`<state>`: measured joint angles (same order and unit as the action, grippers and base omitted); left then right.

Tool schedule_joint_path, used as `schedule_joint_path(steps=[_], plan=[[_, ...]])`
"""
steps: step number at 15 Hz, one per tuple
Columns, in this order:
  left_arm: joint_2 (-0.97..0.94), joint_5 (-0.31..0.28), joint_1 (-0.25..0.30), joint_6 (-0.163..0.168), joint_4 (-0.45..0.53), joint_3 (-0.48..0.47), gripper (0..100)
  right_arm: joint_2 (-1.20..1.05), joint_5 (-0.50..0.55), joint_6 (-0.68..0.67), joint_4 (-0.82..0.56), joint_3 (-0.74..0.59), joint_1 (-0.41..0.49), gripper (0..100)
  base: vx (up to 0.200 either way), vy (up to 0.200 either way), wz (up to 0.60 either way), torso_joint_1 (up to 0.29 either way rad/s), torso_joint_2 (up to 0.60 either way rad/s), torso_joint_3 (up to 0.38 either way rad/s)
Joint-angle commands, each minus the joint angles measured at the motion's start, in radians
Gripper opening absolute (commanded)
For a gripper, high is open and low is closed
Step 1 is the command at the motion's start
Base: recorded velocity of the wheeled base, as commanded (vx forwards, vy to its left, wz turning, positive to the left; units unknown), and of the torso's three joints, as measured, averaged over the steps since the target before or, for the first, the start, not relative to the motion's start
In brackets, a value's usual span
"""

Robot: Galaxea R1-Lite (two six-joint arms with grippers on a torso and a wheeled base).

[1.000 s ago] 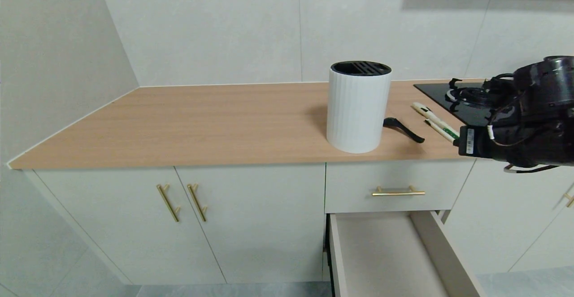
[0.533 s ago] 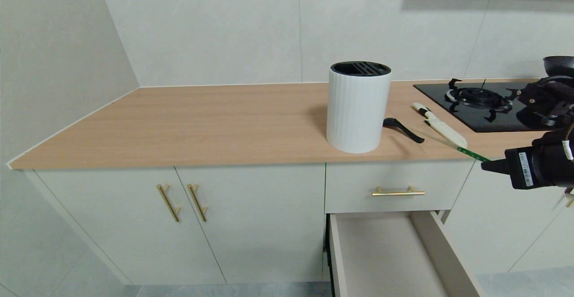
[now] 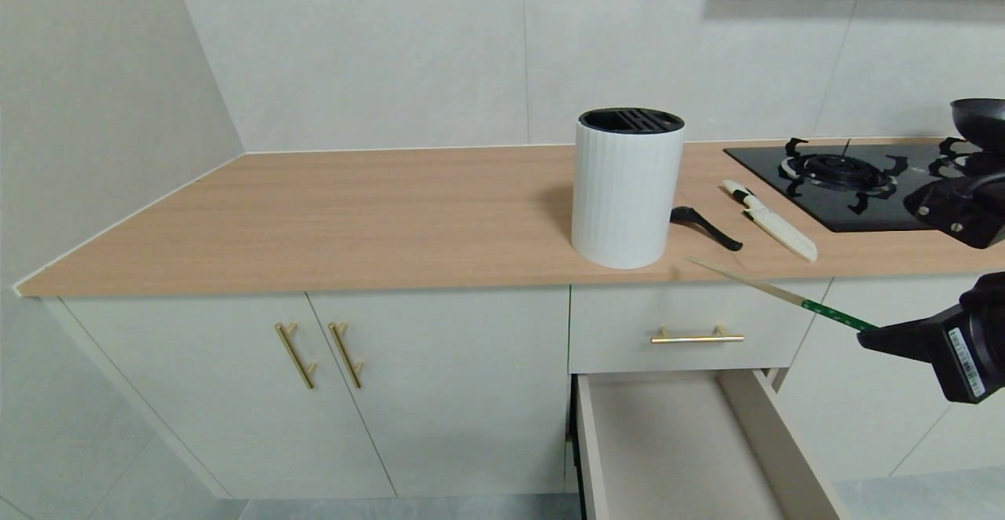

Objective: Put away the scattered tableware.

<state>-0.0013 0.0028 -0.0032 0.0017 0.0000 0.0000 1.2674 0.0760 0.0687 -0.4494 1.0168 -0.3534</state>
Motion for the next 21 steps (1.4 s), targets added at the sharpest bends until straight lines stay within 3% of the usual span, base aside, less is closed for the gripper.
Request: schedule_joint_path(steps=[1,7,21], plan=[[0.001,0.0,0.0,0.0,0.0,0.0,100,-0.023,-0.001,0.003,0.001,-0.015,-0.025,0,0.0,0.0,0.0,0.0,0.0,0.0],[0.001,0.0,0.0,0.0,0.0,0.0,100,-0.033,-0.001,0.011,0.006,-0.035,-0.059,0,0.0,0.0,0.0,-0.089,0.22,0.126],[0.001,0.0,0.0,0.0,0.0,0.0,100,0.024,-0.001,0.017,0.009,-0.046,-0.068,0,0.0,0.0,0.0,-0.141,0.44,0.291]])
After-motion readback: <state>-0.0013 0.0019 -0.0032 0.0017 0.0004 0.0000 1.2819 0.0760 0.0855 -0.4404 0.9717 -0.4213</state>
